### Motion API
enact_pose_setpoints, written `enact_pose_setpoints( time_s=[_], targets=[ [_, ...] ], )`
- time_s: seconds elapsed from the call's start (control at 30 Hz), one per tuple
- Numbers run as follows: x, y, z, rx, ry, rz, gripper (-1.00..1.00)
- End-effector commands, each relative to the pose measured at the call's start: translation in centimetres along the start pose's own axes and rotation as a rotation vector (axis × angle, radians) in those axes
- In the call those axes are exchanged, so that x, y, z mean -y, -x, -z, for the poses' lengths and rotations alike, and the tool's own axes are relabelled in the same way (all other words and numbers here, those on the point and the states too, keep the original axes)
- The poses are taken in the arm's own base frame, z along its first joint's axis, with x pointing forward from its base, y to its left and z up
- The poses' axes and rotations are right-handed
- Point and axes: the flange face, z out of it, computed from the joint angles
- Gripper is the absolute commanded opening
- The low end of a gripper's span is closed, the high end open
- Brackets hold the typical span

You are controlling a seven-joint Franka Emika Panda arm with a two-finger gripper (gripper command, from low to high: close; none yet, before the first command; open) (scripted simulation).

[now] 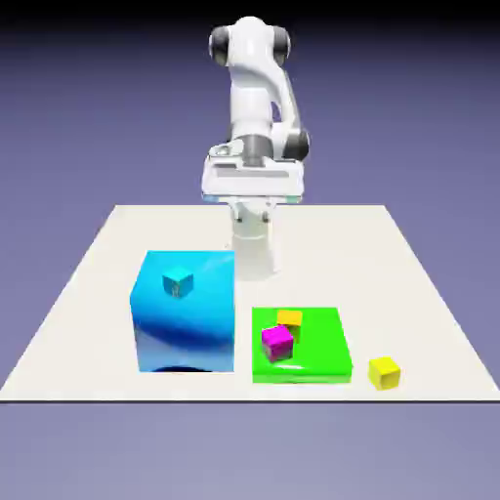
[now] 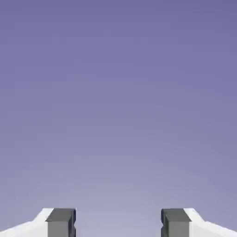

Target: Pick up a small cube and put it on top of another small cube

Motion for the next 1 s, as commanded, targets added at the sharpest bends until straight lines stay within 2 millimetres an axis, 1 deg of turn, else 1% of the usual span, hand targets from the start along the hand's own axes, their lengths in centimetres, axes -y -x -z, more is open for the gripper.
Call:
enact_pose_setpoints(
  time_s=[0.0, 0.17, 0.37, 0.53, 0.73, 0.9, 0.93, 0.97],
  targets=[
    [0.8, 0.4, -1.0, 0.024, 0.018, 0.012, 0.0],
    [4.3, 3.1, -6.1, 0.142, 0.104, 0.067, 0.0],
    [7.9, 7.9, -12.2, 0.28, 0.202, 0.128, 0.0],
    [10.3, 12.9, -16.9, 0.39, 0.278, 0.17, 0.0],
    [12.5, 19.7, -21.8, 0.514, 0.361, 0.209, 0.0],
    [13.8, 25.8, -25.0, 0.61, 0.425, 0.228, 0.0],
    [14.0, 26.7, -25.4, 0.623, 0.433, 0.229, 0.0],
    [14.0, 26.7, -25.4, 0.623, 0.433, 0.229, 0.0]
  ],
)
